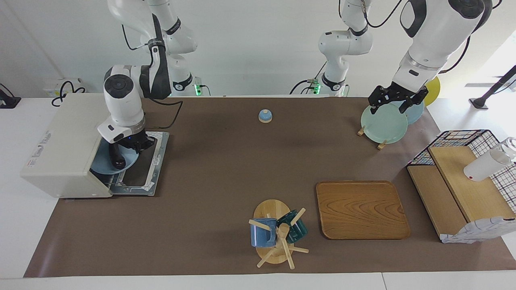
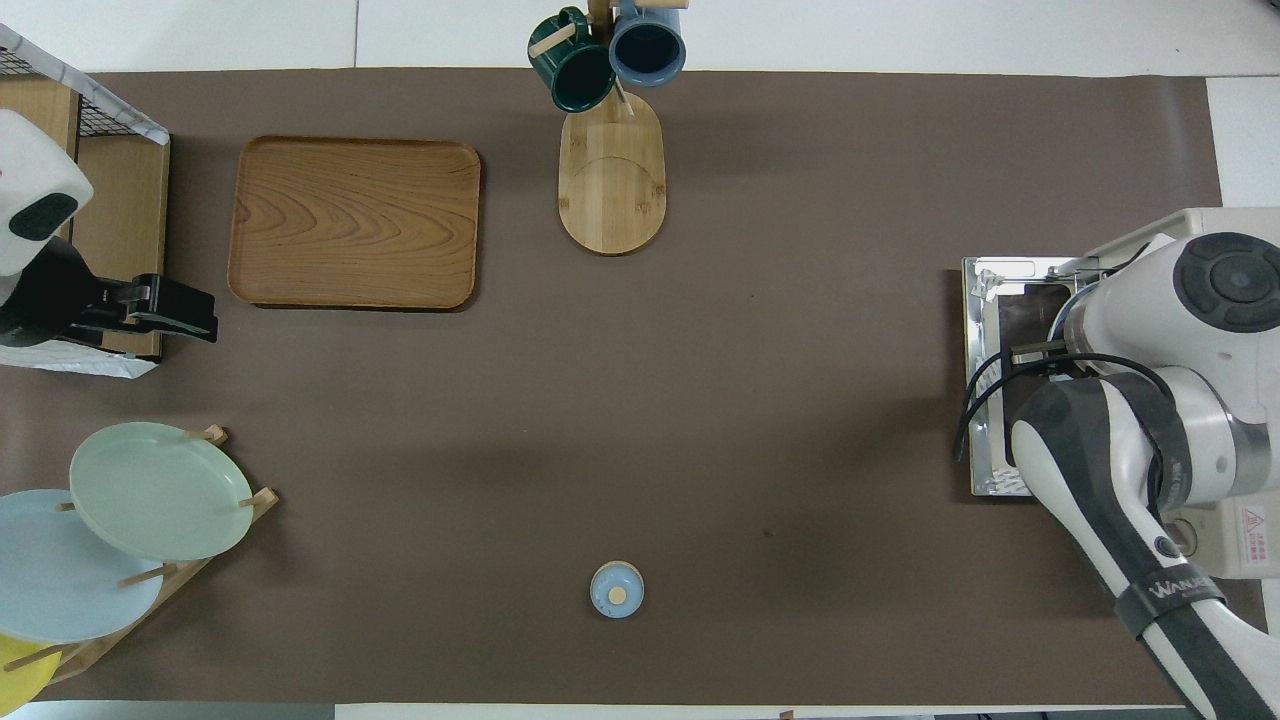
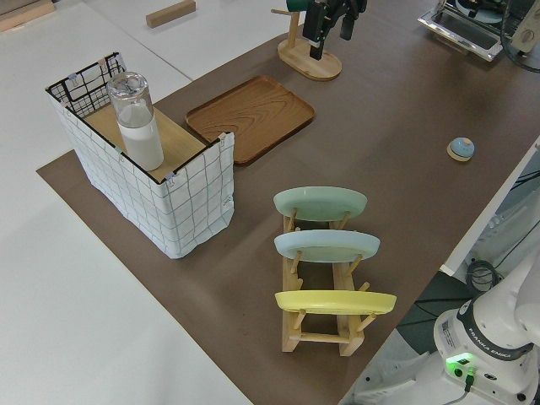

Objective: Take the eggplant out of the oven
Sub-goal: 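Pull the blue plate with the eggplant out of the oven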

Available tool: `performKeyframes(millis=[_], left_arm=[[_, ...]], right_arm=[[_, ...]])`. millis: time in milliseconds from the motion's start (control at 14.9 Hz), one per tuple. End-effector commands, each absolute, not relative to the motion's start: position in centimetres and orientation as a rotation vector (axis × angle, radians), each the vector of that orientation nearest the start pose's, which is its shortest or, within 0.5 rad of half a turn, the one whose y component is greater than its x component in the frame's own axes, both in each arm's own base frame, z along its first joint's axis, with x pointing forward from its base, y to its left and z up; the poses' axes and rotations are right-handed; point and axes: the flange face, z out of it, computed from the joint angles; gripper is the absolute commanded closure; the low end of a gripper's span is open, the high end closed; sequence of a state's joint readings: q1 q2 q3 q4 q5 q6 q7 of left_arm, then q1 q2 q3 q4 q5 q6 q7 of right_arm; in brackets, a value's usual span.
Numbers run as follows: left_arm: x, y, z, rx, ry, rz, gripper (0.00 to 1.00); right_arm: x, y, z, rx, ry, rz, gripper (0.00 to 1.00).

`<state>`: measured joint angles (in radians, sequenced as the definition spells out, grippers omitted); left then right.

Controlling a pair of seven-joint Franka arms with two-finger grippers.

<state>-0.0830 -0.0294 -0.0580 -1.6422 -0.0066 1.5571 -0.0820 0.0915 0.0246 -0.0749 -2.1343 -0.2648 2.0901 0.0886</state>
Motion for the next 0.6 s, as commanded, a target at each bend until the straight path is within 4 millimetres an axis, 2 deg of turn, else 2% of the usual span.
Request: performKeyframes(millis=[0, 134, 202, 403, 538], left_arm=[[52.9, -7.2, 61.0, -3.113, 0.091, 0.080, 0.00], [52.9, -7.2, 61.0, -3.113, 0.091, 0.080, 0.00], [52.9, -7.2, 61.0, -3.113, 0.091, 0.082, 0.00], [52.9, -7.2, 61.0, -3.115, 0.091, 0.080, 0.00], [52.9, -7.2, 61.0, -3.113, 0.091, 0.080, 0.00]], right_arm=[[55.8, 6.3, 42.4, -3.362, -0.141, 0.117, 1.00], [55.8, 12.4, 43.9, -3.339, -0.118, 0.105, 1.00], [55.4, 16.3, 43.9, -3.340, -0.104, 0.091, 1.00], [54.4, 26.8, 42.7, -3.323, 0.056, 0.059, 1.00], [53.6, 34.8, 40.8, -3.320, 0.147, 0.064, 1.00]])
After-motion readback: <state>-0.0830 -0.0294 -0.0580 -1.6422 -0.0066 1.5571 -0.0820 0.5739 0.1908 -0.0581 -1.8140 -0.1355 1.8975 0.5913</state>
